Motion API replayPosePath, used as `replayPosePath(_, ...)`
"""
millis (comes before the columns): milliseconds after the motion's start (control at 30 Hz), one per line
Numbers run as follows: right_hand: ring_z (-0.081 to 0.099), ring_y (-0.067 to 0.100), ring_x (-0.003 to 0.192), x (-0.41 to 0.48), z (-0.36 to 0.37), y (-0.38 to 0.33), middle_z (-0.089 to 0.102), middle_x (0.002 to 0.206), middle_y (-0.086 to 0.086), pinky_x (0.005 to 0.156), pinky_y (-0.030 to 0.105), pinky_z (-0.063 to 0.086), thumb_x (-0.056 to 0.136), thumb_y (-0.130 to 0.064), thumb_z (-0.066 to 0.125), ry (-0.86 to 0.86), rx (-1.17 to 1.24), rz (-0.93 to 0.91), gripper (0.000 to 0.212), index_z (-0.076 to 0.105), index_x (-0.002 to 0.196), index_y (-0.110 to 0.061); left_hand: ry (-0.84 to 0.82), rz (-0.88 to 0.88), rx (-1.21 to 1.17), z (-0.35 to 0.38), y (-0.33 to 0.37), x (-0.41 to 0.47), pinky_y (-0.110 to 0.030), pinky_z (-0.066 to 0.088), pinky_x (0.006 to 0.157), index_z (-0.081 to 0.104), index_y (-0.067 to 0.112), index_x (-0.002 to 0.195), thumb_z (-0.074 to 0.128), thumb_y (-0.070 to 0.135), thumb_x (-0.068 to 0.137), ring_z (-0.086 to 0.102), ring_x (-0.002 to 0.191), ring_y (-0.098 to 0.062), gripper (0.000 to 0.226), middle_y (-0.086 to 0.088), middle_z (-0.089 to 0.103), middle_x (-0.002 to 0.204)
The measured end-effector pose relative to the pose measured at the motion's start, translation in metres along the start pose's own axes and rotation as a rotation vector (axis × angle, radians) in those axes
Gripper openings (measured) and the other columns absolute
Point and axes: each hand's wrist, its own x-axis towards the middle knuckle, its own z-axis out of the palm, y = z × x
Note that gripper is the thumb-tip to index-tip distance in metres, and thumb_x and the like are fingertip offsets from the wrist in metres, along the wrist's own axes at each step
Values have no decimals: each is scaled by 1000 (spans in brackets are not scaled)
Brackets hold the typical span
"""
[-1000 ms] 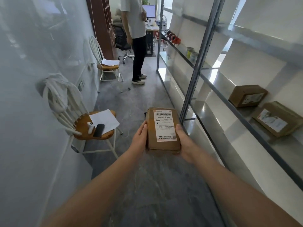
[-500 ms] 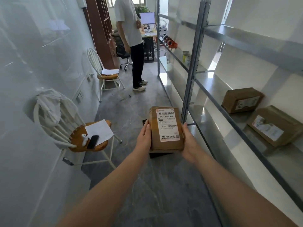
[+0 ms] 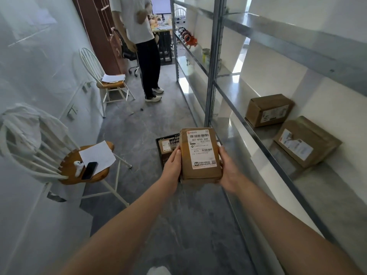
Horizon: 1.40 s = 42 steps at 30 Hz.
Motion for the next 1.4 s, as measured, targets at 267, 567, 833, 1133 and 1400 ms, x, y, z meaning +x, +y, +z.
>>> replayPosePath(267,68,28,108,21,15,-18,71,118,9,82,43,56,98,-62,27,41,27,18,61,61,131,-24,-13,-84,-82,3,11,37,-53,48,102,51,43,137,42,44,101,58,121,-28,37,-5,58,136)
replayPosePath(567,71,24,101,70,86,-26,73,112,7,80,41,58,100,-59,27,77,-78,7,56,63,126,-24,-73,-113,-197,-56,37,85,-49,52,97,51,34,139,41,42,103,64,113,-25,39,-5,66,127)
replayPosePath(833,66,27,109,127,178,-4,70,118,9,96,48,51,102,-54,31,151,-190,76,50,60,128,-22,-48,-85,-216,-150,50,129,-35,60,80,55,32,136,41,42,103,71,100,-16,37,-2,70,119)
replayPosePath(1133,74,15,83,175,233,41,77,96,-2,64,33,57,100,-56,35,140,-272,133,41,67,108,-30,-5,-155,-240,-234,41,162,-39,57,89,53,34,138,42,43,102,68,109,-19,38,0,70,122)
replayPosePath(1400,74,19,86,210,240,44,77,99,2,72,39,58,96,-65,35,131,-291,204,54,69,113,-27,58,-158,-264,-247,40,173,-40,52,98,50,29,141,42,36,104,63,116,-20,39,-3,65,129)
